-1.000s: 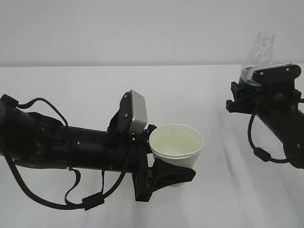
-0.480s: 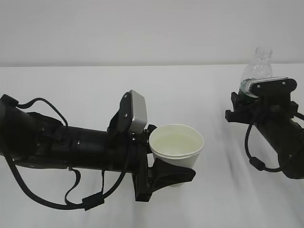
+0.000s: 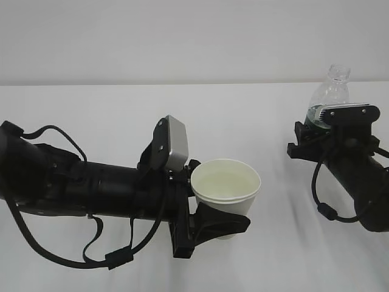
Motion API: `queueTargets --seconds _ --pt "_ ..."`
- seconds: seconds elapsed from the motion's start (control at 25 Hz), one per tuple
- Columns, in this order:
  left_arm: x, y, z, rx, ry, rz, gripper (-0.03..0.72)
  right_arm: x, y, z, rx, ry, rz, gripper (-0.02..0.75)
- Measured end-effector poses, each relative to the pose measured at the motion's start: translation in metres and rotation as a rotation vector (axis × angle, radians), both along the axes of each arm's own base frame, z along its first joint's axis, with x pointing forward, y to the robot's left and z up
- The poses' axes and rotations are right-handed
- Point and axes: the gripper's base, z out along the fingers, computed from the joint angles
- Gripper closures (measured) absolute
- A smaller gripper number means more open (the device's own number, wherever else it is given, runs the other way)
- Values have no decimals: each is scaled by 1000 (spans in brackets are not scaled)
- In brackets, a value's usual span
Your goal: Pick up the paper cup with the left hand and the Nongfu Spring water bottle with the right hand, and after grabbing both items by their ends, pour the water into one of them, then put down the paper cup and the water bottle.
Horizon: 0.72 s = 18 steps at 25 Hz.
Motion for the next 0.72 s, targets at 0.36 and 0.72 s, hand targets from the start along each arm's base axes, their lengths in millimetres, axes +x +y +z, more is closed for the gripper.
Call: queueTargets --seconds 0.36,0.72 --pt "0 0 0 0 0 0 216 -2 0 -20 6 52 -4 246" --pt "0 0 0 0 0 0 216 -3 0 -33 8 76 0 246"
